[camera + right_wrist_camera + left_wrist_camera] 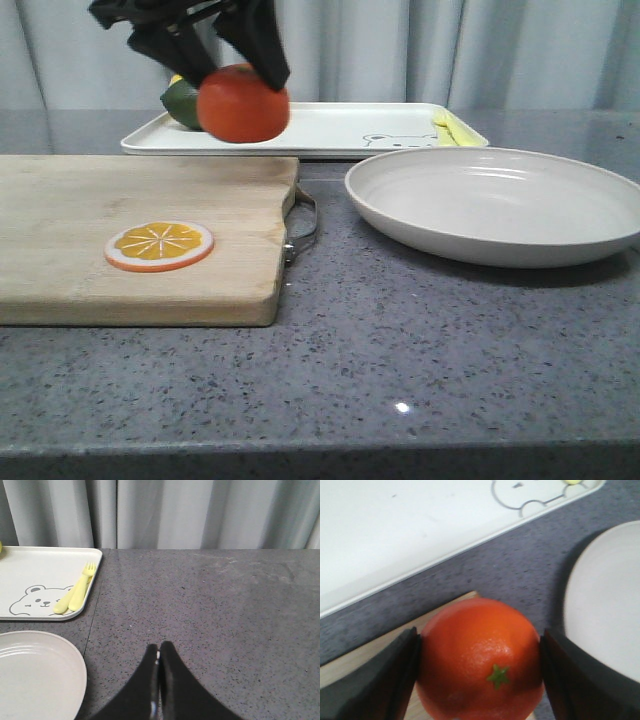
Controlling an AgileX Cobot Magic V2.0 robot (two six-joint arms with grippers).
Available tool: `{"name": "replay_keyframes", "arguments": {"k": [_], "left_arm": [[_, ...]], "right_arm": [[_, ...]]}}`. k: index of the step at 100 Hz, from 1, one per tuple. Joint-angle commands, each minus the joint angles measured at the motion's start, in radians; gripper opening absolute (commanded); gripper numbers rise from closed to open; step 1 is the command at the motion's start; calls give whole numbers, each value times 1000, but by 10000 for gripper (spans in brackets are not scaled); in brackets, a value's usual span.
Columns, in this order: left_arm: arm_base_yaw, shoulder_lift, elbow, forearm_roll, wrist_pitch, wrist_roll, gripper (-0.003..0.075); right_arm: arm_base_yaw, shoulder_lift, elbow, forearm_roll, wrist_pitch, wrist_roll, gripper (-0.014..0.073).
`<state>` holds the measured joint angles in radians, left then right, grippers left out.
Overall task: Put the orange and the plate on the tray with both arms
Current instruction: 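Lift the orange with the left gripper and carry it over the white plate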
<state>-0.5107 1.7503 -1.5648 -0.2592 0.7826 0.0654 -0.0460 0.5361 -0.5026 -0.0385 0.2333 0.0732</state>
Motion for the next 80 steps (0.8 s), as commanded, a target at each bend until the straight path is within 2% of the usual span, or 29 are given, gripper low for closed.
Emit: {"name": "replay_keyframes", "arguments": {"k": [1, 23, 39, 80], "left_arm": [[-62, -44, -63, -22, -49, 10, 209], [-214, 5, -130, -22, -81, 10, 209], [-288, 84, -186, -25, -86, 10, 209], [-310, 190, -236, -22, -104, 10, 216]], "right_arm": [[-3, 10, -38, -4, -88, -1, -60], [-3, 10, -38, -4, -88, -1, -60], [-3, 10, -38, -4, -87, -1, -60], [-3, 10, -38, -4, -83, -1, -60]]}}
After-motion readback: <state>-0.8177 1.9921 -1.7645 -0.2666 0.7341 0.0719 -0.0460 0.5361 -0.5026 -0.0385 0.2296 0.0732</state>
